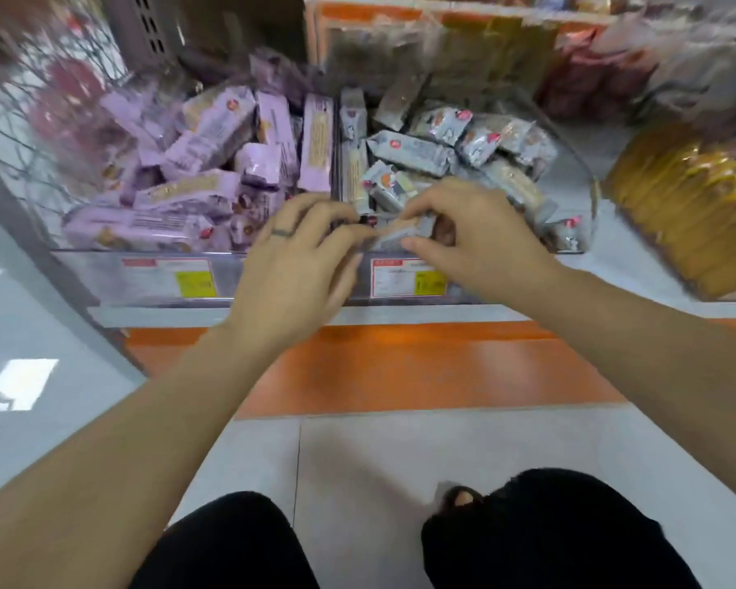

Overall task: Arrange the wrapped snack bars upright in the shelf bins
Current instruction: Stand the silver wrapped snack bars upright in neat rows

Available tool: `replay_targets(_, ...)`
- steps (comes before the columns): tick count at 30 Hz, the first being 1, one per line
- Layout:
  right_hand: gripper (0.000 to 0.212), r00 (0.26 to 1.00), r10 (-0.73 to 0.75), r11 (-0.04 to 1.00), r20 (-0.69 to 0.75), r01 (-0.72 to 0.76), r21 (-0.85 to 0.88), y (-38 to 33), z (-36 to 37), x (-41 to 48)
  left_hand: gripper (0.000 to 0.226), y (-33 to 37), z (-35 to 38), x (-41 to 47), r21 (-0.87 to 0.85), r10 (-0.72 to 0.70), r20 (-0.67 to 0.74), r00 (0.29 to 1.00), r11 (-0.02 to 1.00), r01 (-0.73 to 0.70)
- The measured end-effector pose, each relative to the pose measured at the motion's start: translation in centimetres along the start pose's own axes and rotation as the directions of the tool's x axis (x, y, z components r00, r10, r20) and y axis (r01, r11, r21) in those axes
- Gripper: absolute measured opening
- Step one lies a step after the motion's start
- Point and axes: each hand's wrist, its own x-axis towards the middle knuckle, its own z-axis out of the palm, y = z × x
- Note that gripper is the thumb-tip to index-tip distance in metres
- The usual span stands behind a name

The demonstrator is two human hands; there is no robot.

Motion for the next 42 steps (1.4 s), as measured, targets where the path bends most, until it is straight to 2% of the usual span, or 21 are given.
replay_targets(3,0.022,0.998,0.048,0.993,-0.039,-0.043,0.109,-0.3,-1.4,-0.6,0.029,1.0,-1.5,0.2,0.004,-0.08,0.13,0.988,0.997,0.081)
replay_targets(7,0.022,0.995,0.069,0.986,-0.068,-0.058,0.158,-0.2,-3.6,-2.0,0.032,1.8,-3.7,1.3,0.099,-0.1,0.296,0.95,0.992,0.074)
replay_targets(11,0.018,0.973,0.17,0.962,-0.158,-0.129,0.24,0.3,-6.3,-4.5,0.036,3.4,-5.4,2.7,0.135,-0.228,0.422,0.877,0.973,0.188)
replay_targets(13,0.017,0.955,0.224,0.941,-0.195,-0.16,0.297,0.9,-7.4,-5.8,0.037,4.3,-6.0,3.2,0.153,-0.249,0.464,0.85,0.968,0.2)
replay_targets(18,0.017,0.913,0.324,0.886,-0.248,-0.201,0.417,2.3,-10.0,-7.7,0.028,5.9,-7.3,4.6,0.125,-0.274,0.408,0.871,0.962,0.244)
replay_targets(23,0.022,0.864,0.431,0.816,-0.261,-0.25,0.52,3.6,-10.3,-7.6,0.026,6.3,-7.3,6.4,0.091,-0.231,0.375,0.898,0.973,0.212)
replay_targets(29,0.028,0.799,0.488,0.798,-0.351,-0.247,0.55,3.6,-8.8,-3.4,0.028,3.6,-5.1,8.3,0.037,-0.202,0.343,0.917,0.979,0.202)
replay_targets(32,0.03,0.783,0.486,0.83,-0.388,-0.274,0.486,3.9,-7.5,0.6,0.028,1.7,-4.1,8.6,-0.003,-0.173,0.337,0.925,0.983,0.185)
replay_targets(35,0.031,0.79,0.477,0.862,-0.385,-0.335,0.38,4.9,-6.5,4.2,0.029,0.0,-3.2,8.6,-0.024,-0.158,0.342,0.926,0.984,0.176)
replay_targets(38,0.036,0.83,0.482,0.868,-0.282,-0.41,0.279,5.6,-5.9,5.7,0.033,-0.9,-2.2,8.8,-0.011,-0.088,0.369,0.925,0.995,0.099)
replay_targets(42,0.04,0.861,0.436,0.884,-0.262,-0.355,0.304,5.7,-5.9,3.7,0.05,-0.6,-1.2,9.3,0.111,-0.011,0.372,0.928,0.993,-0.033)
